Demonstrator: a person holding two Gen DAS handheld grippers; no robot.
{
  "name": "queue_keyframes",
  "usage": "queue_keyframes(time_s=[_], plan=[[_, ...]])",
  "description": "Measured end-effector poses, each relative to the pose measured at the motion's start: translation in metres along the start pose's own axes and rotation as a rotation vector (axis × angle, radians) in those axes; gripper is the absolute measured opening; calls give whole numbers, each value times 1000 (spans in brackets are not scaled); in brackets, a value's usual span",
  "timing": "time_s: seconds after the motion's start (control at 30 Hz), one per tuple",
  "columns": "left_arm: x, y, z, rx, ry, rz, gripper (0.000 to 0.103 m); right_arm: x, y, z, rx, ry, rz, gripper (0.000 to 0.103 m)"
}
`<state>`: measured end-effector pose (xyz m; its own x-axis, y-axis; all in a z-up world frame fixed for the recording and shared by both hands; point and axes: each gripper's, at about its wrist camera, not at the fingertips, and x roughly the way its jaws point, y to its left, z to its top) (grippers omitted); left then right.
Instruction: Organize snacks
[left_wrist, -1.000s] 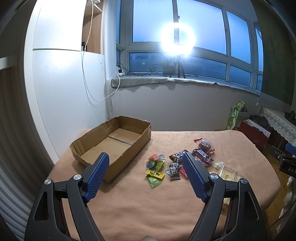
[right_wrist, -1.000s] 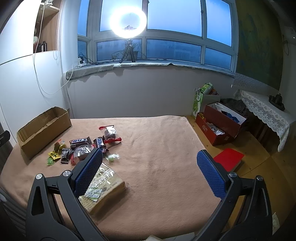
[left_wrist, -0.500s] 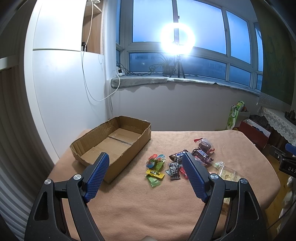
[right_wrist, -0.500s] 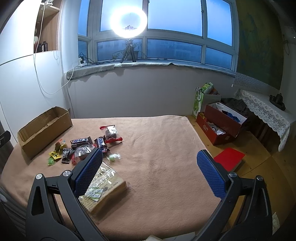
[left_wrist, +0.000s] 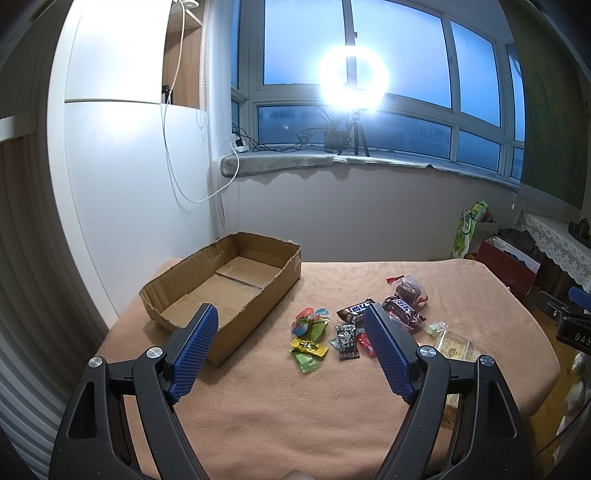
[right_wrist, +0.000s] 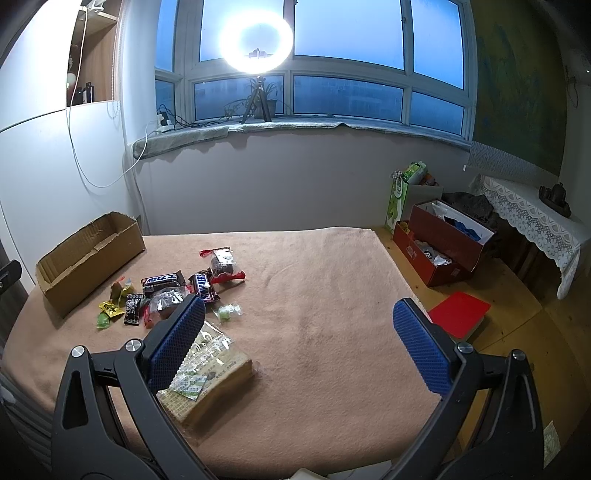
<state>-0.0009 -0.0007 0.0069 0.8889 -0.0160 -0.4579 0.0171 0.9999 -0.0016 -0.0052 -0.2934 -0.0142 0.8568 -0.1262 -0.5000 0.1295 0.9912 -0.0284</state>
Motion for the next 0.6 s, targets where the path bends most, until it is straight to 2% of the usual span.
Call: queue_keyframes(time_s=[0.6], plan=[[1,-3,-1,13,11,-7,81,3,5,-6,10,7,13,103]])
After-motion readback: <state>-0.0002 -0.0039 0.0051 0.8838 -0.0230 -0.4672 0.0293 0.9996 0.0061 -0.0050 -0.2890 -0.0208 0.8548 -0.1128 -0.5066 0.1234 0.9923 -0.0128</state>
